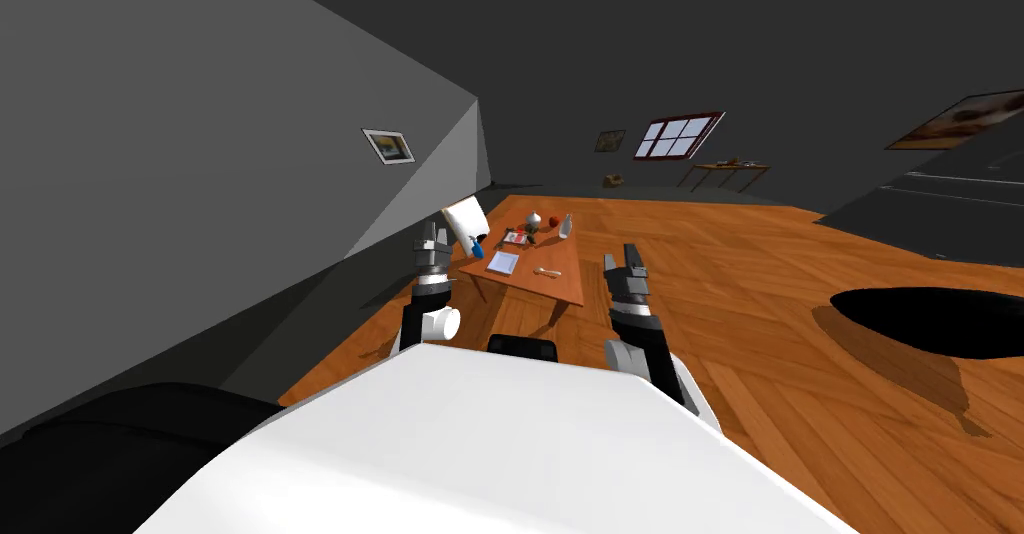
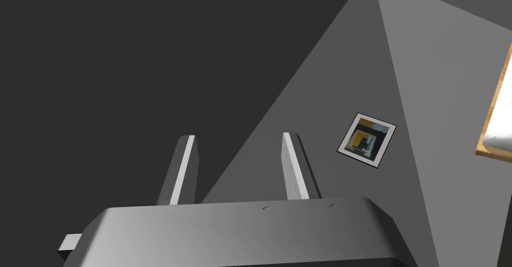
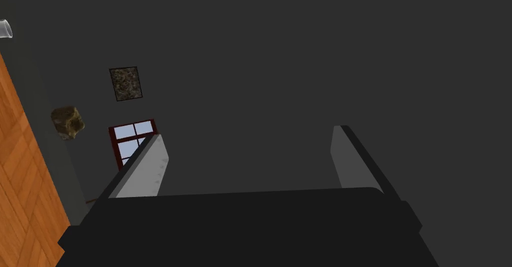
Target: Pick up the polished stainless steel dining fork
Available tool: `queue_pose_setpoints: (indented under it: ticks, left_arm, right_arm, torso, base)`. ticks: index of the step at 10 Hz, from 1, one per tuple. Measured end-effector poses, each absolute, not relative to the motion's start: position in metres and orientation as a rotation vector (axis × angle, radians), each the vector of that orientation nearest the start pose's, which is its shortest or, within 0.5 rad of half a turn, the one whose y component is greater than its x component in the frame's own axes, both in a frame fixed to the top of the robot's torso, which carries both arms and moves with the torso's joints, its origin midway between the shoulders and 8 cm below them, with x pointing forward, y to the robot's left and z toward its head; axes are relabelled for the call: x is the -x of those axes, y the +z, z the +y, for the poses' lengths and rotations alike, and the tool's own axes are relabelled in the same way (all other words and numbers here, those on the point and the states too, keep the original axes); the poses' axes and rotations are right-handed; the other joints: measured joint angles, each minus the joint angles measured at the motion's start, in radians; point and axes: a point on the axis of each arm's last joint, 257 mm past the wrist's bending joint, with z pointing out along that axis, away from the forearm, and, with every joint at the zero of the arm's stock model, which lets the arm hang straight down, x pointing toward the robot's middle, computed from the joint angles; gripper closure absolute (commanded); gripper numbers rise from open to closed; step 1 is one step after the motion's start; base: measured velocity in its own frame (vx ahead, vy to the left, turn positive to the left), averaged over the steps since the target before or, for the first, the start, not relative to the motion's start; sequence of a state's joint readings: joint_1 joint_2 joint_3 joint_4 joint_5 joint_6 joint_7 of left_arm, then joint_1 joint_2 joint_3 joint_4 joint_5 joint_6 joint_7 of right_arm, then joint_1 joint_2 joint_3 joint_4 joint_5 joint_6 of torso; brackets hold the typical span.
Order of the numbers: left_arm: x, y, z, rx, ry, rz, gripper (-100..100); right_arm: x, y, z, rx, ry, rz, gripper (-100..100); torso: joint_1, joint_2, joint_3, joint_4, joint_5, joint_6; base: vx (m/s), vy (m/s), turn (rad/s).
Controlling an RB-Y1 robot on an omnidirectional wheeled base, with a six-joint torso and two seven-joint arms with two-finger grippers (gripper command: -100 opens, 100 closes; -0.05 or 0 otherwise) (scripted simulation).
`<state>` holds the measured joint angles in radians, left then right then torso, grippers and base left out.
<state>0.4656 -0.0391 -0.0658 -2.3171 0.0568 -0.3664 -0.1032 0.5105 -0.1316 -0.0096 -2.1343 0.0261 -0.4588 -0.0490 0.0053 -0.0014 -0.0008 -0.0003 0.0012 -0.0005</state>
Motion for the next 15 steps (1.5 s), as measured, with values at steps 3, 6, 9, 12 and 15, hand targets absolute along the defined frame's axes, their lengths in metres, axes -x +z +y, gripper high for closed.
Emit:
queue_pose_setpoints:
  ticks: [3, 6, 9, 12, 15]
  left_arm:
    - [-0.363, 0.027, 0.264, 0.739, -1.312, 0.627, 0]
    - [-0.363, 0.027, 0.264, 0.739, -1.312, 0.627, 0]
    - [-0.363, 0.027, 0.264, 0.739, -1.311, 0.627, 0]
    - [-0.363, 0.027, 0.264, 0.739, -1.311, 0.627, 0]
    - [-0.363, 0.027, 0.264, 0.739, -1.311, 0.627, 0]
  right_arm:
    - [-0.37, -0.115, -0.291, -0.727, 1.104, 1.06, -100]
    - [-0.363, -0.164, -0.303, -0.722, 0.972, 1.22, -100]
    - [-0.344, -0.224, -0.32, -0.704, 0.808, 1.411, -100]
    - [-0.316, -0.277, -0.342, -0.675, 0.666, 1.576, -100]
    - [-0.281, -0.33, -0.357, -0.632, 0.519, 1.747, -100]
  torso:
    - [0.0, -0.002, -0.001, 0.0, 0.0, 0.0]
    - [0.0, 0.0, 0.0, 0.0, 0.0, 0.0]
    - [0.0, -0.001, 0.0, 0.0, 0.0, 0.001]
    - [-0.002, -0.001, 0.0, 0.0, 0.0, 0.001]
    - [-0.002, -0.002, -0.001, -0.001, 0.0, 0.001]
  base:
    - [0.06, 0.089, 0.429]
    - [0.041, 0.068, 0.275]
    - [0.055, 0.071, 0.375]
    - [0.066, 0.045, 0.346]
    - [0.09, 0.038, 0.373]
